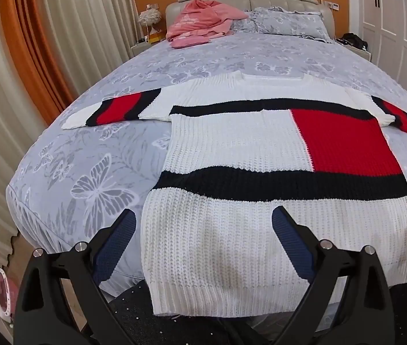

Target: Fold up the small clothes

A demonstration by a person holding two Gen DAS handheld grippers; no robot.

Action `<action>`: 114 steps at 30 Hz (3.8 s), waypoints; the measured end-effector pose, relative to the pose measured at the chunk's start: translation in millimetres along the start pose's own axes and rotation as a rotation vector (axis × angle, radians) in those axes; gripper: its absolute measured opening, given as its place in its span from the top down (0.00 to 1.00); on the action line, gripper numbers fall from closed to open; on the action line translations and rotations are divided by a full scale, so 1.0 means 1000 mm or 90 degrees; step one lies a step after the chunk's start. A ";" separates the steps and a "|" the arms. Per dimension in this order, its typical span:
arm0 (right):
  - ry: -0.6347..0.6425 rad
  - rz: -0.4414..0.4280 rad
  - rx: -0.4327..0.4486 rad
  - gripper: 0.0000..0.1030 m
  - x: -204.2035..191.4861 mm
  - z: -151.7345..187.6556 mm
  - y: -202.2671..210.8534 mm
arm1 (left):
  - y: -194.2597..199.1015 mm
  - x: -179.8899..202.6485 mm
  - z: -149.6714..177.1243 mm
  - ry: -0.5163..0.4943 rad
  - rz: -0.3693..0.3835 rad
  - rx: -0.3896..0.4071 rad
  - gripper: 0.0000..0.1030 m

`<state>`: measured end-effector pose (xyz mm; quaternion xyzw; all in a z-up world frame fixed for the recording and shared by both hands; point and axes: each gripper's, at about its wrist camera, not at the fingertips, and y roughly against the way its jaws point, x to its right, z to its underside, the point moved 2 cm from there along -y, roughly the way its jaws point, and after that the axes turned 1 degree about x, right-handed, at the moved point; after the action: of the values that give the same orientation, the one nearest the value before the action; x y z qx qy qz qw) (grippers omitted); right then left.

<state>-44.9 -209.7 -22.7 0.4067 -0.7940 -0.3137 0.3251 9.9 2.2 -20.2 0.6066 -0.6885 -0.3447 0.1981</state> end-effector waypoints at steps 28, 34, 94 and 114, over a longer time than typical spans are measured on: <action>-0.020 0.000 0.005 0.11 0.003 0.000 0.003 | 0.000 -0.003 0.002 0.006 0.017 -0.003 0.09; -0.019 -0.001 0.008 0.11 0.002 -0.001 0.005 | 0.000 -0.003 0.002 0.007 0.017 -0.004 0.09; -0.017 -0.002 0.009 0.11 -0.003 -0.001 0.004 | -0.001 -0.002 0.005 0.009 0.020 -0.009 0.09; -0.067 -0.065 -0.019 0.11 0.015 -0.009 -0.008 | -0.001 -0.001 0.001 0.014 0.033 -0.024 0.09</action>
<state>-41.1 -228.1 -19.9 0.4245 -0.7837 -0.3626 0.2724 9.9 3.0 -21.0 0.5884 -0.6952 -0.3454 0.2262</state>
